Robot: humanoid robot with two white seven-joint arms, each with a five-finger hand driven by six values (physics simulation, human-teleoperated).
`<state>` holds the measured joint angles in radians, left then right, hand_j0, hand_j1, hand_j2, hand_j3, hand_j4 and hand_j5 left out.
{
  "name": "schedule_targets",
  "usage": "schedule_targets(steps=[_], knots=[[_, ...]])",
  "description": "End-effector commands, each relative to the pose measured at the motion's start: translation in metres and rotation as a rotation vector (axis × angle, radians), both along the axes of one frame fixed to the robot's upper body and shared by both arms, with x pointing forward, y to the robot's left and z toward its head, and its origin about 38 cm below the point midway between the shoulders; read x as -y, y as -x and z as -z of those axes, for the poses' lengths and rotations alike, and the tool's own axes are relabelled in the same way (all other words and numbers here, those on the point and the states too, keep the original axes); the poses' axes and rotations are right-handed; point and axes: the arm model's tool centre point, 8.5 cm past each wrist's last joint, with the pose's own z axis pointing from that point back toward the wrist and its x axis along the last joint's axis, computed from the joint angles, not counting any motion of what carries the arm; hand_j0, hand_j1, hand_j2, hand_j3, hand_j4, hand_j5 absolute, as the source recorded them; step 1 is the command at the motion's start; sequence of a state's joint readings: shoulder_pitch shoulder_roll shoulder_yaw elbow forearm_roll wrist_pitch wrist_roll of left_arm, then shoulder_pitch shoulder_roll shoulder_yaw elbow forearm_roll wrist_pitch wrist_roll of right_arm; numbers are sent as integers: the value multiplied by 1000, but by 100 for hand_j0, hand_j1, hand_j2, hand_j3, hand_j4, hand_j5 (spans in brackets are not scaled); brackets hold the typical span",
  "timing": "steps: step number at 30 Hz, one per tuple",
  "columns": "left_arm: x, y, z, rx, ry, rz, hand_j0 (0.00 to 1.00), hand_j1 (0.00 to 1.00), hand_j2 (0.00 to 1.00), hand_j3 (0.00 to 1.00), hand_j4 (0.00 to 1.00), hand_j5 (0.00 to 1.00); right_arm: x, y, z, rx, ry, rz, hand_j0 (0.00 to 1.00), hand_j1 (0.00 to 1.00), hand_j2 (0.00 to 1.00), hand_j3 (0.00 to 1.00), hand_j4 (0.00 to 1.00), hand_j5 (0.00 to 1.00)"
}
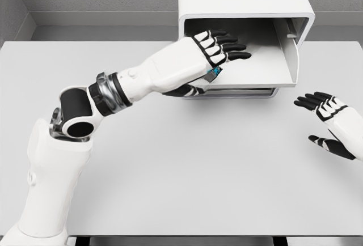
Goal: Slide open multi-storey tabletop storage cabinets and put open load switch and slide close multi-storey tabletop storage cabinets
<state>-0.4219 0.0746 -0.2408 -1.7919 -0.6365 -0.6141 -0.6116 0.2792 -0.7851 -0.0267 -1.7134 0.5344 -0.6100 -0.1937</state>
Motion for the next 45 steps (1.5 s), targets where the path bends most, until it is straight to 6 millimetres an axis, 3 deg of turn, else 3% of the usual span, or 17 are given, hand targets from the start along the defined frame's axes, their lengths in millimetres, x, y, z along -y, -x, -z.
schedule_targets(steps=[1,12,16,22,27,34,42,45], knots=[[-9,3,-2,-22,36,31,100,100,100,100,100,100,-9,2,0,1,-20,-23,89,89,89,89,89,89],[-32,17,32,-161,54,79,100,100,100,100,100,100,-16,6,5,-12,-34,-42,88,88,88,88,88,88],[-51,21,48,-200,14,53,100,100,100,100,100,100,-16,6,5,-14,-34,-42,89,89,89,89,89,89],[-64,20,56,-226,-6,31,100,100,100,100,100,100,-15,6,4,-14,-34,-42,89,89,89,89,89,89],[-60,12,60,-230,-20,12,100,100,100,100,100,100,-16,6,4,-14,-33,-44,89,89,89,89,89,89],[-37,9,54,-194,-26,31,100,100,100,100,100,100,-21,7,2,-9,-38,-58,89,89,89,89,89,89],[-43,11,49,-185,-11,28,100,100,100,100,100,100,-22,6,0,-4,-40,-60,90,90,90,90,90,90],[-72,5,41,-174,8,-38,100,100,100,100,100,100,-23,5,-1,2,-43,-61,89,89,89,89,89,89]])
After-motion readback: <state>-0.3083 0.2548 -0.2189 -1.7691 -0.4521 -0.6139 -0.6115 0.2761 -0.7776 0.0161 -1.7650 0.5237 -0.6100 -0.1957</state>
